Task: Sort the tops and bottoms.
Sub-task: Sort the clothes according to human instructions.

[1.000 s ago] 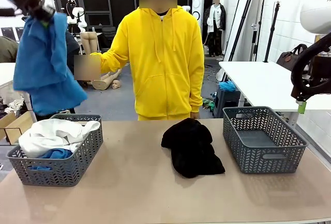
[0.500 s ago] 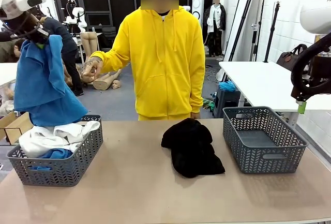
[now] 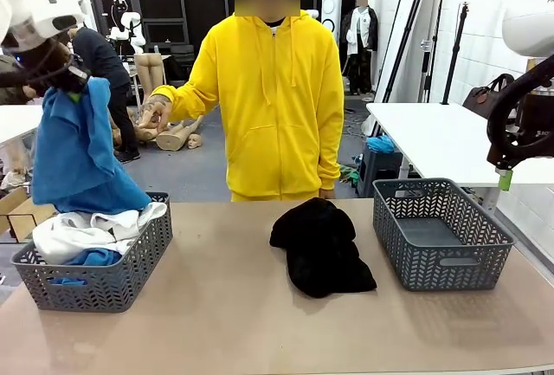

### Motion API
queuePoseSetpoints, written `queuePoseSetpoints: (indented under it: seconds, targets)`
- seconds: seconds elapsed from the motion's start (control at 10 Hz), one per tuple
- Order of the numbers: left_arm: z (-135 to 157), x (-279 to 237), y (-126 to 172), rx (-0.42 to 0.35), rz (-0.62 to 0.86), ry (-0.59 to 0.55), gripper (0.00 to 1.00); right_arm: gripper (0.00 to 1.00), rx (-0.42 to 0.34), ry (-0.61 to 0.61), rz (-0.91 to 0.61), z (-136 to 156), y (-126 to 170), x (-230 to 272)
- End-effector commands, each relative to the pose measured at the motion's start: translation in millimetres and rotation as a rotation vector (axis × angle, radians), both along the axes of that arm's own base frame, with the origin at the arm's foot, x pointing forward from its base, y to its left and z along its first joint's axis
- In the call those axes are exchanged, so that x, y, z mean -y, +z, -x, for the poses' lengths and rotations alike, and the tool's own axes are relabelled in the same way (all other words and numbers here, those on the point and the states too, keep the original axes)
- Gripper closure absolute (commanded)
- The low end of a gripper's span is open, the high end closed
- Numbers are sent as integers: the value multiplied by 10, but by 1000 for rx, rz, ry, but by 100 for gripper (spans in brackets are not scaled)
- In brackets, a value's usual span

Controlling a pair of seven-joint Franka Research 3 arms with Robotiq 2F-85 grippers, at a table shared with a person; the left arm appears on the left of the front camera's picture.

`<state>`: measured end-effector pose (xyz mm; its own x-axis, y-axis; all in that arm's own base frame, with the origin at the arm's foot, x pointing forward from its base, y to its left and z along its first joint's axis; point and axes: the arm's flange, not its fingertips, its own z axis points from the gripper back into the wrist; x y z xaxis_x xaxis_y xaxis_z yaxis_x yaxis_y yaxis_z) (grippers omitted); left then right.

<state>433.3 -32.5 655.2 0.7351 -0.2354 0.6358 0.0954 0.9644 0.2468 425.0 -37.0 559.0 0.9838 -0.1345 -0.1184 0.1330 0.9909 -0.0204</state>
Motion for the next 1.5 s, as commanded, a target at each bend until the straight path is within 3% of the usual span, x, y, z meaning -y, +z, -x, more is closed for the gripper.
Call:
queuePoseSetpoints:
  seconds: [0.0,0.3,0.5,0.7,0.8,1.0,1.3,1.4]
  targets:
    - [7,-248,-371,-94,82,13,100,0,1,-8,-14,-8,2,-18]
    - [-122,-371,-1338,-238,111,41,100,0,1,-8,-14,-8,2,-18]
    - [-163,-292,-1842,-170,95,32,100,0,1,-8,-14,-8,2,-18]
    - [-213,-187,-2311,-200,87,14,100,0,1,-8,-14,-8,2,-18]
    - [-170,-158,-2487,-267,81,19,100,0,1,-8,-14,-8,2,-18]
    - [-39,-109,-2488,-300,59,4,100,0,1,-8,-14,-8,2,-18]
    - [58,-78,-2024,-225,74,9,100,0,1,-8,-14,-8,2,-18]
    - [87,-67,-1944,-234,86,0,96,0,1,-8,-14,-8,2,-18]
